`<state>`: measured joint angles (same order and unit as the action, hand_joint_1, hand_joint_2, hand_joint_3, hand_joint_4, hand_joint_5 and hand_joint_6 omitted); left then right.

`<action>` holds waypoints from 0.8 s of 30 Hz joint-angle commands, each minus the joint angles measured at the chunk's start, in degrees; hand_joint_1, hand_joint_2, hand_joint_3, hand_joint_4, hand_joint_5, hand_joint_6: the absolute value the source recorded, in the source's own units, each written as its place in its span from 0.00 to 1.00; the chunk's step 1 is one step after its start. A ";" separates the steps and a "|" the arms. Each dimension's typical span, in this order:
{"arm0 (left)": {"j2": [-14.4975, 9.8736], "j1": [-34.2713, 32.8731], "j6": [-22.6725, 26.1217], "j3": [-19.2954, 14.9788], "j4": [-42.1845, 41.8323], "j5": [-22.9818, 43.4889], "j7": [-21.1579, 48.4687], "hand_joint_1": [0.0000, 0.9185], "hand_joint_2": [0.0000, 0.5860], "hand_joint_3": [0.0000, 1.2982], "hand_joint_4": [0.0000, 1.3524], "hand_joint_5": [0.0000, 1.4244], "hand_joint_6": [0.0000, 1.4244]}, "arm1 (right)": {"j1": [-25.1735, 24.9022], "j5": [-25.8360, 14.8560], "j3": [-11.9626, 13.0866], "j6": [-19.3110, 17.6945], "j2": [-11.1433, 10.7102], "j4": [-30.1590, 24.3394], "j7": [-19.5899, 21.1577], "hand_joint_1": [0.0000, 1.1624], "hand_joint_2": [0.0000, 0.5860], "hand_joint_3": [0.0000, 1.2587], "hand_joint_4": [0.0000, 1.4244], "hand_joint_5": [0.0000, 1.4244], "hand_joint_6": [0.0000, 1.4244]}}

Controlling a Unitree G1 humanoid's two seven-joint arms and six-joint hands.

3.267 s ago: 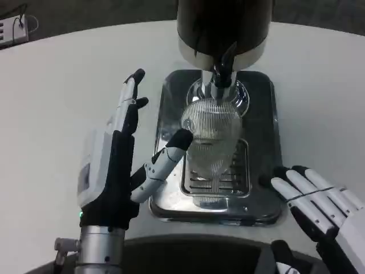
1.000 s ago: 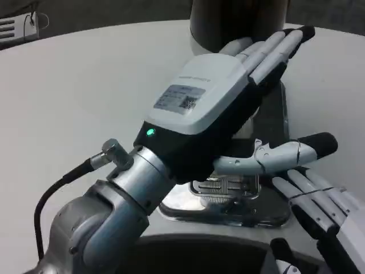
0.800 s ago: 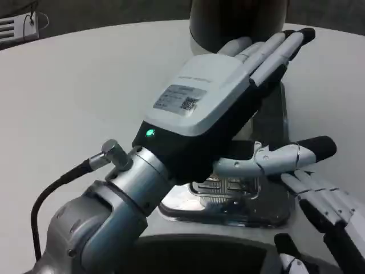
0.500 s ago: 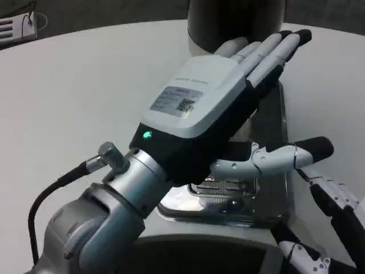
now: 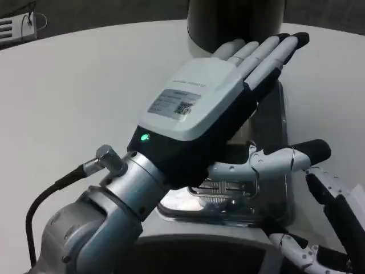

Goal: Grasp the cup under the faucet to collect the drink, then remove the cup.

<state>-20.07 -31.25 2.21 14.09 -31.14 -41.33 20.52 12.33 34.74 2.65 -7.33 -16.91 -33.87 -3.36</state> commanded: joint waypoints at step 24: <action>0.18 3.59 -1.77 -1.93 -2.77 -1.71 -3.03 0.00 0.27 0.01 0.00 0.03 0.00 | -7.54 0.92 -3.27 4.56 3.19 4.91 1.05 0.35 0.52 0.04 0.05 0.07 0.18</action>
<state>-20.05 -28.85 2.08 12.41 -32.82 -42.71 18.94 4.93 35.87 -0.36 -3.17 -14.02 -29.39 -3.00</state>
